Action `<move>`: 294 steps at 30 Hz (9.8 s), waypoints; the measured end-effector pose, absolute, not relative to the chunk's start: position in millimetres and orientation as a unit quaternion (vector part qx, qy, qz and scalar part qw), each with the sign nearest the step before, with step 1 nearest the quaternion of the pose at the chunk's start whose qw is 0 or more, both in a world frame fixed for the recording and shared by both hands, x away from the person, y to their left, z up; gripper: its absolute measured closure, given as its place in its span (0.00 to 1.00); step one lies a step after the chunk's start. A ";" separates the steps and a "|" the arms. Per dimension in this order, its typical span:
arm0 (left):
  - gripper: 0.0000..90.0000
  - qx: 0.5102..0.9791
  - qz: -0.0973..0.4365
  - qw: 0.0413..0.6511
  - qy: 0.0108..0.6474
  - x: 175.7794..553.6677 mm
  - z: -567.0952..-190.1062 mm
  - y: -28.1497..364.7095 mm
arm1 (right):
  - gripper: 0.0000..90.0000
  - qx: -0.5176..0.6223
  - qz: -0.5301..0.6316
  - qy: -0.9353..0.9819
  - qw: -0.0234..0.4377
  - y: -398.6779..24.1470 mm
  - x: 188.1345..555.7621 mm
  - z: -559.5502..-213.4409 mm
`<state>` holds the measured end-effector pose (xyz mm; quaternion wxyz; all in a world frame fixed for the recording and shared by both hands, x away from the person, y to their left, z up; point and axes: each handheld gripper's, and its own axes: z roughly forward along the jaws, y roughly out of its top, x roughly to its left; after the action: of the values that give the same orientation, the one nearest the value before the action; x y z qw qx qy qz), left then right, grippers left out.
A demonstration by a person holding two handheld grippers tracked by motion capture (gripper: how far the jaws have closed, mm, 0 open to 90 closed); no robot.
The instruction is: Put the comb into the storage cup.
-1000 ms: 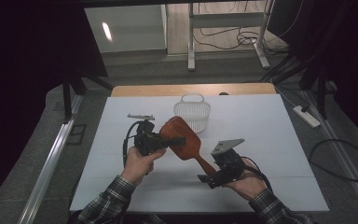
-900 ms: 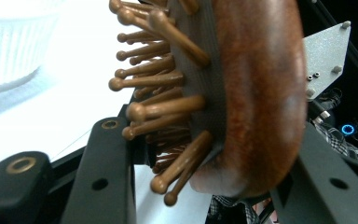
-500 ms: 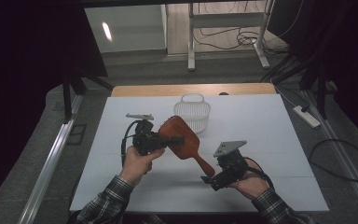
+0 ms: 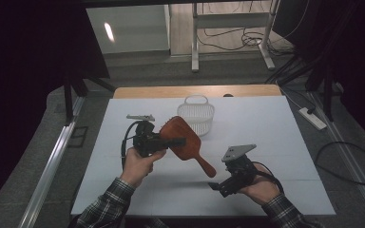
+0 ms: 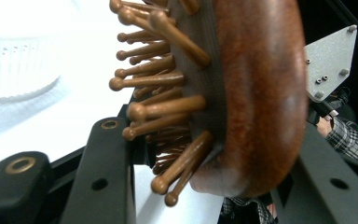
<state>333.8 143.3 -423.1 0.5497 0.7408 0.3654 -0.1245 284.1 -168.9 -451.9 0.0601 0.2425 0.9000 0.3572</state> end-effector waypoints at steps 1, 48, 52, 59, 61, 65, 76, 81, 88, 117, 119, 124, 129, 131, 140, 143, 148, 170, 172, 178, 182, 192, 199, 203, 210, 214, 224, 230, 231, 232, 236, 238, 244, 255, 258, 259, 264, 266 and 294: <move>0.63 0.740 -0.123 0.550 0.366 334.0 -422.7 143.9 | 0.00 0.242 0.356 0.900 0.061 -170.2 283.7 -451.7; 0.63 0.722 -0.081 0.567 0.388 354.5 -390.2 180.0 | 0.00 0.348 0.355 0.863 0.092 -255.9 257.9 -447.8; 0.63 0.722 -0.077 0.567 0.390 357.8 -386.9 182.1 | 0.00 0.357 0.352 0.860 0.097 -262.5 254.8 -447.8; 0.63 0.718 -0.076 0.567 0.396 363.7 -382.8 184.9 | 0.00 0.373 0.344 0.856 0.103 -274.4 248.4 -449.6; 0.63 0.718 -0.074 0.567 0.397 366.1 -381.3 185.6 | 0.00 0.378 0.341 0.855 0.103 -277.6 246.5 -450.8; 0.63 0.716 -0.073 0.567 0.402 370.7 -379.8 186.9 | 0.00 0.384 0.334 0.854 0.106 -282.6 243.7 -452.5; 0.63 0.711 -0.060 0.564 0.416 387.9 -370.6 190.0 | 0.00 0.409 0.334 0.842 0.112 -298.3 233.3 -450.5; 0.63 0.711 -0.054 0.562 0.419 393.4 -366.4 189.4 | 0.00 0.414 0.330 0.841 0.113 -300.7 230.4 -449.4; 0.63 0.709 -0.041 0.561 0.426 404.9 -359.0 188.1 | 0.00 0.419 0.327 0.839 0.119 -305.1 226.6 -447.9; 0.63 0.683 -0.017 0.557 0.472 447.1 -366.5 177.2 | 0.00 0.417 0.323 0.841 0.122 -306.9 221.7 -447.1; 0.63 0.683 -0.017 0.557 0.473 448.4 -367.0 176.1 | 0.00 0.416 0.323 0.841 0.122 -306.9 221.7 -447.1; 0.63 0.680 -0.014 0.558 0.475 452.1 -369.5 171.1 | 0.00 0.416 0.324 0.841 0.121 -307.1 221.8 -447.2; 0.63 0.679 -0.016 0.558 0.477 454.9 -374.2 166.4 | 0.00 0.415 0.324 0.842 0.120 -307.0 221.8 -447.3; 0.63 0.679 -0.015 0.556 0.478 455.8 -376.2 164.6 | 0.00 0.415 0.323 0.842 0.119 -306.8 221.7 -447.3; 0.63 0.680 -0.012 0.552 0.482 457.6 -386.3 154.9 | 0.00 0.413 0.323 0.843 0.119 -306.6 221.7 -447.5; 0.63 0.679 -0.011 0.551 0.484 457.6 -389.0 152.0 | 0.00 0.412 0.322 0.844 0.120 -306.5 221.4 -447.5; 0.63 0.680 -0.011 0.550 0.485 458.0 -393.0 148.8 | 0.00 0.412 0.323 0.844 0.120 -306.6 221.5 -447.5; 0.63 0.685 -0.012 0.536 0.494 460.0 -414.7 135.6 | 0.00 0.412 0.325 0.843 0.115 -307.2 221.8 -447.5; 0.63 0.684 -0.013 0.535 0.496 460.4 -417.2 134.9 | 0.00 0.413 0.325 0.843 0.115 -307.2 221.8 -447.4; 0.62 0.683 -0.014 0.533 0.500 460.8 -422.5 133.4 | 0.00 0.413 0.325 0.843 0.114 -307.2 221.9 -447.6; 0.62 0.682 -0.015 0.532 0.502 460.9 -425.6 132.3 | 0.00 0.414 0.326 0.843 0.112 -307.5 222.0 -447.5; 0.62 0.678 -0.019 0.530 0.509 461.1 -434.9 132.2 | 0.00 0.413 0.327 0.843 0.111 -307.7 222.0 -447.5; 0.62 0.675 -0.017 0.528 0.515 460.8 -441.8 131.3 | 0.00 0.412 0.327 0.843 0.110 -307.7 222.0 -447.5; 0.62 0.673 -0.018 0.528 0.517 460.8 -445.0 131.2 | 0.01 0.412 0.327 0.843 0.110 -307.7 222.1 -447.6; 0.60 0.666 -0.022 0.534 0.521 461.0 -449.6 133.4 | 0.01 0.412 0.326 0.844 0.109 -307.5 222.3 -447.7; 0.59 0.665 -0.021 0.535 0.520 461.1 -450.6 133.6 | 0.01 0.411 0.326 0.844 0.109 -307.2 222.3 -447.7; 0.55 0.666 -0.021 0.533 0.521 462.5 -452.4 134.1 | 0.01 0.410 0.323 0.846 0.109 -306.8 222.8 -447.7; 0.49 0.671 -0.006 0.519 0.529 463.0 -451.7 133.6 | 0.01 0.411 0.324 0.845 0.109 -306.9 222.7 -447.9; 0.47 0.670 -0.006 0.519 0.530 463.0 -452.3 134.0 | 0.01 0.411 0.324 0.845 0.109 -306.9 222.7 -447.9; 0.47 0.668 -0.009 0.522 0.531 463.2 -453.6 135.1 | 0.01 0.410 0.323 0.846 0.109 -306.9 222.7 -447.8; 0.46 0.669 -0.006 0.522 0.528 463.4 -454.2 135.1 | 0.01 0.410 0.324 0.846 0.109 -306.8 222.9 -448.0; 0.43 0.674 -0.002 0.518 0.527 463.7 -453.6 134.2 | 0.01 0.410 0.324 0.845 0.109 -306.8 222.9 -448.0; 0.35 0.682 0.003 0.515 0.520 464.5 -453.3 132.4 | 0.01 0.410 0.324 0.846 0.109 -306.8 222.8 -448.0; 0.20 0.694 0.019 0.511 0.506 464.7 -452.1 130.0 | 0.01 0.410 0.324 0.846 0.109 -306.9 222.9 -448.0; 0.17 0.699 0.024 0.507 0.505 464.9 -451.4 129.9 | 0.01 0.410 0.324 0.846 0.109 -306.8 222.8 -448.0; 0.16 0.699 0.024 0.506 0.504 464.9 -451.2 130.2 | 0.01 0.410 0.324 0.846 0.109 -306.8 222.7 -447.9; 0.12 0.706 0.028 0.500 0.500 463.9 -450.2 132.4 | 0.01 0.409 0.323 0.846 0.109 -307.0 222.6 -447.7; 0.12 0.707 0.026 0.502 0.497 463.0 -449.7 134.1 | 0.01 0.409 0.323 0.846 0.109 -307.0 222.7 -447.8; 0.02 0.757 0.096 0.462 0.452 441.7 -442.3 151.4 | 0.01 0.409 0.322 0.847 0.110 -305.9 222.3 -447.8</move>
<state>441.7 151.4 -442.3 0.4620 0.7572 0.4517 0.0958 222.3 -305.9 -447.8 0.1098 0.4086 0.8471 0.3217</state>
